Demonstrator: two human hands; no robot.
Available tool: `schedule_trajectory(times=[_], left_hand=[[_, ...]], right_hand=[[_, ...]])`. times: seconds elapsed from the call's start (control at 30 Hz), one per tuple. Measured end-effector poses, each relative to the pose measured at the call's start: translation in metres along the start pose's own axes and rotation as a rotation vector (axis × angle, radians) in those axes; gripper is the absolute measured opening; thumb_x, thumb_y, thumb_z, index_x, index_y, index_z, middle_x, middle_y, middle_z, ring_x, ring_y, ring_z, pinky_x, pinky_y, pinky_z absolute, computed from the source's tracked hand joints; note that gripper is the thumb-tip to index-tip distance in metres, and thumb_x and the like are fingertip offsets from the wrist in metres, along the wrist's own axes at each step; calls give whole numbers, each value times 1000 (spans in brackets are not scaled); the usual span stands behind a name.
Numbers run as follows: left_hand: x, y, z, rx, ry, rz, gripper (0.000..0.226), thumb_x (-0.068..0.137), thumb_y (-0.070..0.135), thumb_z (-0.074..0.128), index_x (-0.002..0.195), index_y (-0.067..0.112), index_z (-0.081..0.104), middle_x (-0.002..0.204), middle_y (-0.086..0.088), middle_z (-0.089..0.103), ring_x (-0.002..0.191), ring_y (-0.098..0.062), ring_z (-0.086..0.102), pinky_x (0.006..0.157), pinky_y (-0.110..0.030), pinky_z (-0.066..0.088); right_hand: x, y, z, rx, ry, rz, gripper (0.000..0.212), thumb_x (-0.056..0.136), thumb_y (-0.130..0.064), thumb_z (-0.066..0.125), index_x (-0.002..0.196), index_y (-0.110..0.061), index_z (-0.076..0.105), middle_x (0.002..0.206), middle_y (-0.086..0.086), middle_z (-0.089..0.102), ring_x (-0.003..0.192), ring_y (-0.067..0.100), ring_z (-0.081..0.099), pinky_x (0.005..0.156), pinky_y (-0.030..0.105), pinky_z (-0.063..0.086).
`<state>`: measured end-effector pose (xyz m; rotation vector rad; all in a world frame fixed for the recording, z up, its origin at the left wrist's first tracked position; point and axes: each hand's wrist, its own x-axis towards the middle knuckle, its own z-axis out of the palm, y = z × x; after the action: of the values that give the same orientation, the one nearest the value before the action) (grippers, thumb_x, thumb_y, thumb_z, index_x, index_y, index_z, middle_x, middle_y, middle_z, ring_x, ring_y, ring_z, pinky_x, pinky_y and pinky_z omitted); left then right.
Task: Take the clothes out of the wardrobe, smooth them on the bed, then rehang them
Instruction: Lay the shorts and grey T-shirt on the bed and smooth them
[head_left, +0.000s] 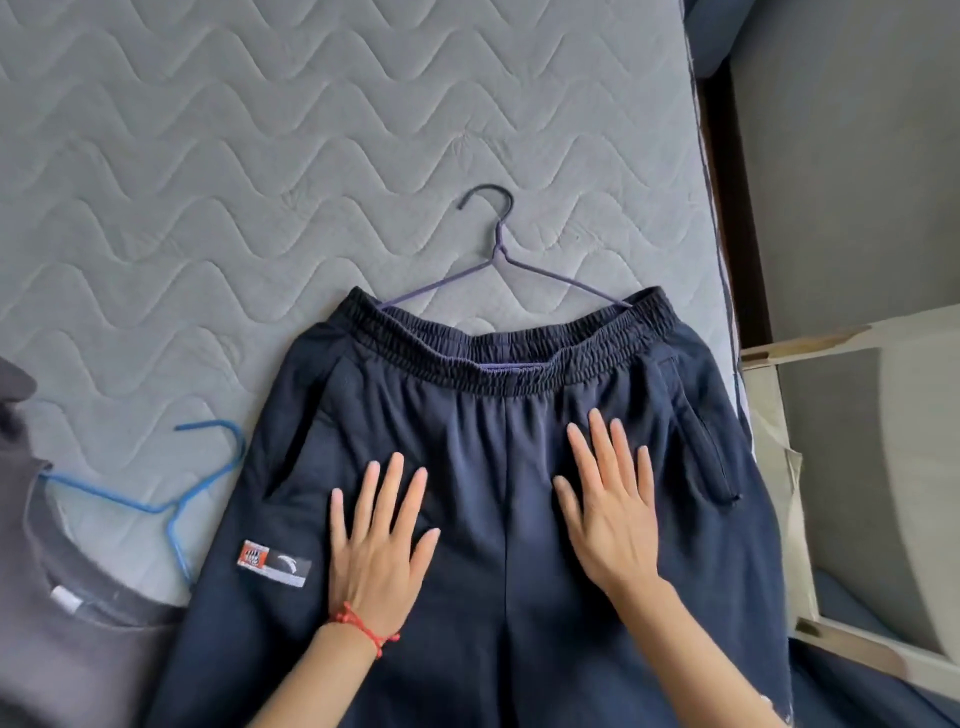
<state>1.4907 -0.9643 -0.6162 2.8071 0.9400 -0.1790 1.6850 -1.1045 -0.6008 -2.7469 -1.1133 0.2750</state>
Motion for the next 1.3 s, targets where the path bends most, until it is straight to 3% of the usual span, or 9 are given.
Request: schedule_trajectory(times=[0.17, 0.37, 0.53, 0.7, 0.87, 0.93, 1.1, 1.2, 1.3], left_hand=[[3, 2, -1, 69, -44, -15, 63, 83, 42, 35, 142, 19, 28, 151, -6, 30, 139, -25, 23, 107, -54, 19], [-9, 3, -3, 77, -41, -75, 62, 86, 41, 32, 142, 16, 27, 149, -11, 34, 137, -25, 24, 106, -52, 19], [-72, 1, 6, 46, -103, -113, 62, 95, 49, 6, 147, 18, 17, 151, -13, 28, 138, -26, 23, 108, -50, 20], [-121, 9, 9, 41, -124, -153, 63, 95, 50, 5, 143, 14, 24, 148, -18, 32, 137, -30, 25, 106, -52, 21], [-161, 43, 21, -28, -129, -54, 60, 94, 49, 5, 147, 21, 14, 158, -7, 7, 144, -25, 8, 110, -51, 16], [-183, 45, 30, -19, -139, -18, 58, 95, 48, 4, 148, 24, 6, 158, -1, -5, 146, -20, -3, 111, -51, 13], [-231, 37, 34, 36, -131, 36, 52, 96, 46, 4, 146, 34, 4, 158, 1, -2, 146, -21, 1, 113, -49, 11], [-236, 39, 27, 66, -161, 12, 51, 97, 45, 5, 146, 35, 9, 155, -2, 19, 141, -27, 20, 113, -47, 10], [-230, 46, 14, 50, -179, -20, 51, 97, 44, 6, 139, 33, 31, 146, -5, 40, 134, -26, 30, 109, -47, 19]], right_hand=[[-6, 14, 12, -68, -66, -10, 56, 90, -41, 33, 143, -22, 29, 151, 1, 24, 140, 21, 18, 114, 36, 5], [-25, 20, 9, -43, -44, 24, 56, 91, -40, 31, 144, -20, 25, 152, 4, 26, 140, 21, 16, 114, 32, 0], [-97, 43, 5, -47, -86, 147, 58, 96, -46, 16, 142, -13, 30, 149, 10, 32, 138, 24, 19, 115, 28, -3], [-153, 30, 0, -4, -25, 319, 59, 91, -41, 28, 143, -14, 28, 153, 8, 24, 140, 23, 11, 113, 35, -3], [-177, -13, 13, -12, -126, -8, 54, 89, -36, 35, 140, -18, 35, 150, 2, 29, 144, 19, 5, 114, 36, 3], [-192, -3, 24, -31, -169, -2, 54, 91, -38, 32, 142, -22, 32, 152, -2, 25, 145, 12, -5, 115, 36, 4], [-251, 29, 23, -18, -219, 32, 54, 96, -45, 11, 148, -29, 7, 158, -7, -3, 145, 12, -5, 116, 36, 2], [-266, 31, 12, -11, -280, 66, 54, 96, -44, 10, 148, -27, 13, 157, -1, 11, 145, 13, -2, 116, 34, 2], [-259, 18, -4, 43, -301, 123, 49, 93, -37, 27, 138, -17, 34, 147, 9, 37, 140, 23, 18, 114, 32, 4]])
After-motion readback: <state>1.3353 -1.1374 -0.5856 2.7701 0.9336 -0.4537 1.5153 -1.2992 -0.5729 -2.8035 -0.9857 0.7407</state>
